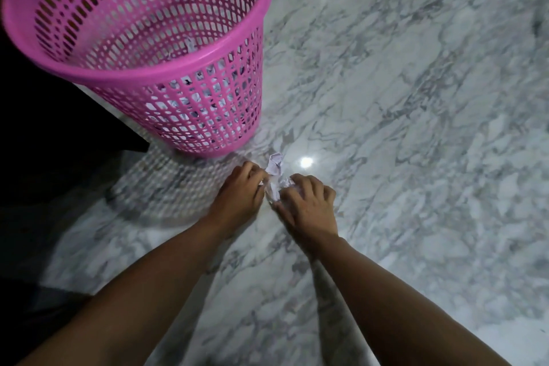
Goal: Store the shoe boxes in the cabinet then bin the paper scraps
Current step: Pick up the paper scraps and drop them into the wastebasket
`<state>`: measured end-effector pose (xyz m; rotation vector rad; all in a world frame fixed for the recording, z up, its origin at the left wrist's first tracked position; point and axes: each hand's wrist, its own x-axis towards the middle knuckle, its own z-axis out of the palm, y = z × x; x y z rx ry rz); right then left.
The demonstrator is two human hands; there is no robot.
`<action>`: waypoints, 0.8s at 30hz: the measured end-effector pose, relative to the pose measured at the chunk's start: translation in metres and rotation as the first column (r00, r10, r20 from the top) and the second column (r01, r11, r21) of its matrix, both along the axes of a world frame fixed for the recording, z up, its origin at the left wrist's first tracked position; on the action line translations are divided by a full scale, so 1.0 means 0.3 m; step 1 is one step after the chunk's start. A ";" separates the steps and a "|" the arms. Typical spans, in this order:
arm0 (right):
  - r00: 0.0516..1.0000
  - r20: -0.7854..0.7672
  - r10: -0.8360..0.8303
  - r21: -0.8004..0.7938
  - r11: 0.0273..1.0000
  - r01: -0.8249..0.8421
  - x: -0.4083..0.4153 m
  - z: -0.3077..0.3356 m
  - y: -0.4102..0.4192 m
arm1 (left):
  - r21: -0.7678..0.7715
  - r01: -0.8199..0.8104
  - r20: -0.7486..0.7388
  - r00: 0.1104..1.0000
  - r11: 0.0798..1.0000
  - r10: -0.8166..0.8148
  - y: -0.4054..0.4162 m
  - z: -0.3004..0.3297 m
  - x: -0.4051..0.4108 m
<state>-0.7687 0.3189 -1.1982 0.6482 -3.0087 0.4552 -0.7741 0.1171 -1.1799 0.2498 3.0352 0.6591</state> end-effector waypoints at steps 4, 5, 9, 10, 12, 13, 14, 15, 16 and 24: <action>0.998 -0.056 0.012 -0.016 1.000 -0.013 -0.036 0.004 -0.006 | 0.081 -0.073 0.018 0.997 0.994 0.071 0.011 0.008 -0.008; 0.999 -0.046 0.011 -0.019 1.000 -0.012 -0.045 0.004 -0.011 | 0.120 -0.103 0.018 0.995 0.987 0.102 0.012 0.017 -0.010; 0.993 0.120 0.016 -0.092 0.996 -0.005 -0.094 0.028 0.000 | 0.356 -0.334 0.063 0.940 0.873 0.335 0.026 0.056 -0.018; 0.983 0.181 -0.019 -0.145 0.988 0.046 -0.103 0.043 0.007 | 0.380 -0.363 0.064 0.928 0.851 0.367 0.028 0.063 -0.021; 0.949 0.292 -0.123 -0.266 0.942 0.204 -0.116 0.064 0.024 | 0.364 -0.340 0.037 0.936 0.867 0.351 0.021 0.068 -0.026; 0.929 0.332 -0.163 -0.318 0.908 0.273 -0.120 0.071 0.031 | 0.334 -0.304 0.017 0.948 0.892 0.317 0.014 0.066 -0.025; 0.919 0.352 -0.180 -0.359 0.880 0.310 -0.122 0.078 0.037 | 0.280 -0.257 -0.005 0.963 0.925 0.269 0.006 0.056 -0.022; 0.917 0.357 -0.178 -0.384 0.867 0.318 -0.124 0.083 0.039 | 0.199 -0.197 -0.038 0.977 0.960 0.209 0.002 0.049 -0.015; 0.920 0.355 -0.165 -0.389 0.869 0.306 -0.127 0.087 0.037 | 0.096 -0.143 -0.059 0.987 0.985 0.149 -0.002 0.037 -0.006; 0.926 0.361 -0.116 -0.114 0.979 0.167 -0.145 0.090 -0.025 | 0.218 -0.185 0.038 0.983 0.958 0.181 -0.017 0.066 -0.008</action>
